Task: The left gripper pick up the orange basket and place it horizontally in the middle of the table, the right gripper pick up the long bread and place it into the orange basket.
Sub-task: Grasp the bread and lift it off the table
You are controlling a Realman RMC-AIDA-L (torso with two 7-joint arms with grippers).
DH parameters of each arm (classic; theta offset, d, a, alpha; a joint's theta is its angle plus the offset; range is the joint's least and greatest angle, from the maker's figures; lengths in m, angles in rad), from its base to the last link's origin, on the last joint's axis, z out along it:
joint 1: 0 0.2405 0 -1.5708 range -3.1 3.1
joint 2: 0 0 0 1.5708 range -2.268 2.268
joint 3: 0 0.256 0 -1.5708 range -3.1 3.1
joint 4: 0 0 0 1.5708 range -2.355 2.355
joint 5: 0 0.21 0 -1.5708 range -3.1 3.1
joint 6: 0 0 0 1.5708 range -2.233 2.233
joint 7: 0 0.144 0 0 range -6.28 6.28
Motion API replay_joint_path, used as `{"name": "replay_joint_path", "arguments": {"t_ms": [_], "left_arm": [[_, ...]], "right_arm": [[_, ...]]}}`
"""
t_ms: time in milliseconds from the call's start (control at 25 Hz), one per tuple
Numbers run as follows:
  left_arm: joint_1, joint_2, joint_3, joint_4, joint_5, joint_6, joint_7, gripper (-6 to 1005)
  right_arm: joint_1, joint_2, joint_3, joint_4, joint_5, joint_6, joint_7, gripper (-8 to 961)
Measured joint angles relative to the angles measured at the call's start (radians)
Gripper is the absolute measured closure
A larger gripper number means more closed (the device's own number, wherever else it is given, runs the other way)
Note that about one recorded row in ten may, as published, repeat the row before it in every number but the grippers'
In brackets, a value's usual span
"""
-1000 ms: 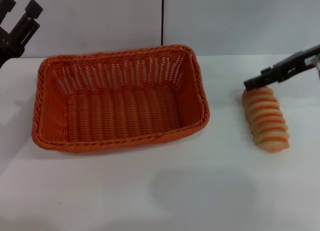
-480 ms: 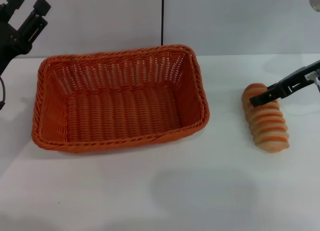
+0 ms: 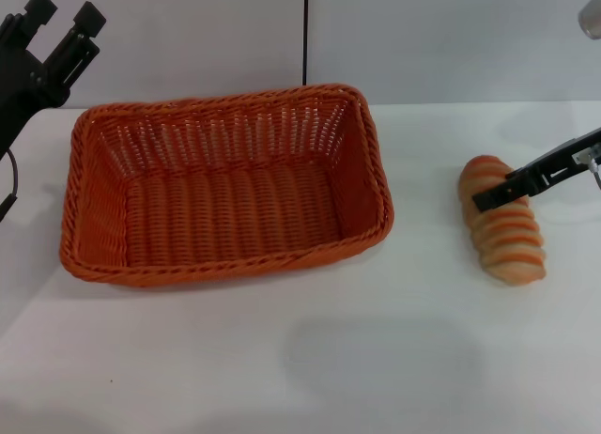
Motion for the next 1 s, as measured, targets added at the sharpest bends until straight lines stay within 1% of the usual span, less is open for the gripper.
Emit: {"name": "replay_joint_path", "arguments": {"t_ms": [560,920,1000], "left_arm": [[0.009,0.001,0.014,0.0,0.0,0.0,-0.005,235],[0.012,0.002,0.018,-0.012,0.0,0.0,-0.006,236],[0.012,0.003,0.018,-0.013,0.0,0.0,-0.007,236]], "right_arm": [[0.001,0.0,0.0,0.009,-0.02,0.003,0.01,202],[-0.01,0.006,0.0,0.006,-0.037,0.004,0.033,205],[-0.016,0.006,0.004,-0.001,-0.037,0.003,0.033,247]]}}
